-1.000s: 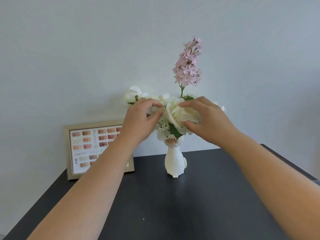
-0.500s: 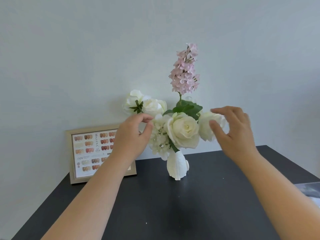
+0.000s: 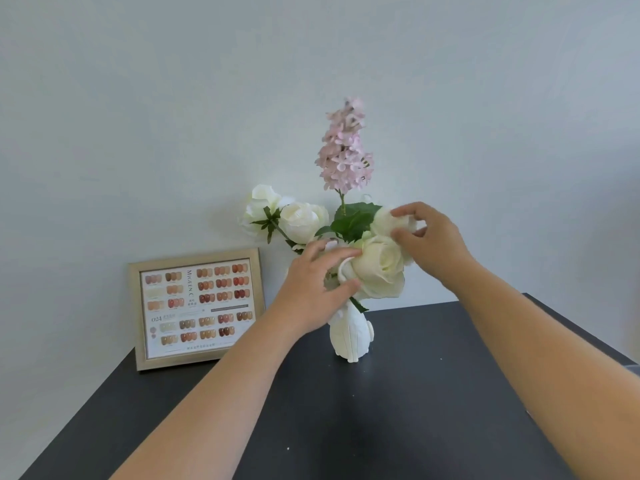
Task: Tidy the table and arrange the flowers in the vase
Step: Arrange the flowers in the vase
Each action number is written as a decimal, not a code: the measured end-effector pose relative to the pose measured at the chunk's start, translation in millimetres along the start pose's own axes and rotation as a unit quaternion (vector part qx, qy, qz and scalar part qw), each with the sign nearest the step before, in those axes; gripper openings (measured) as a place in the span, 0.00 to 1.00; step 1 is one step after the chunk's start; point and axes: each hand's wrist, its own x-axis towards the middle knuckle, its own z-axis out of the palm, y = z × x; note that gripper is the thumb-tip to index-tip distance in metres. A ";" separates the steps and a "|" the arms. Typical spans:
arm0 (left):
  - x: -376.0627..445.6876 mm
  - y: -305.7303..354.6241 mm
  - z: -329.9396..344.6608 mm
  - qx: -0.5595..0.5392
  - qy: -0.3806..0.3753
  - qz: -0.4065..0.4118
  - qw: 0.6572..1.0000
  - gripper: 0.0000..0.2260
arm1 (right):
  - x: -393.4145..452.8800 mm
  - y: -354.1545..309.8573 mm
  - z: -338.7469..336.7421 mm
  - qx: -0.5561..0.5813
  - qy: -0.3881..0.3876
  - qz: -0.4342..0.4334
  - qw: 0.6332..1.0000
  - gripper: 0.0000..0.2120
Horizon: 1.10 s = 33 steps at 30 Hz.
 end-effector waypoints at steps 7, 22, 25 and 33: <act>-0.5 -7.5 -5.4 -0.029 0.009 0.043 0.999 0.21 | 30.2 -33.2 6.6 -0.109 -0.069 -0.073 0.989 0.09; 10.1 -43.1 -39.3 -0.083 0.223 0.009 0.971 0.06 | 60.4 -4.6 -10.8 -0.076 -0.059 0.049 0.994 0.05; 28.5 -53.9 -52.1 -0.064 0.234 -0.043 0.969 0.10 | 71.5 4.5 -0.6 -0.035 -0.085 0.102 0.991 0.15; 85.7 -48.8 -54.4 -0.035 0.038 -0.085 0.995 0.24 | 81.6 -0.7 22.0 0.041 -0.087 0.079 0.992 0.17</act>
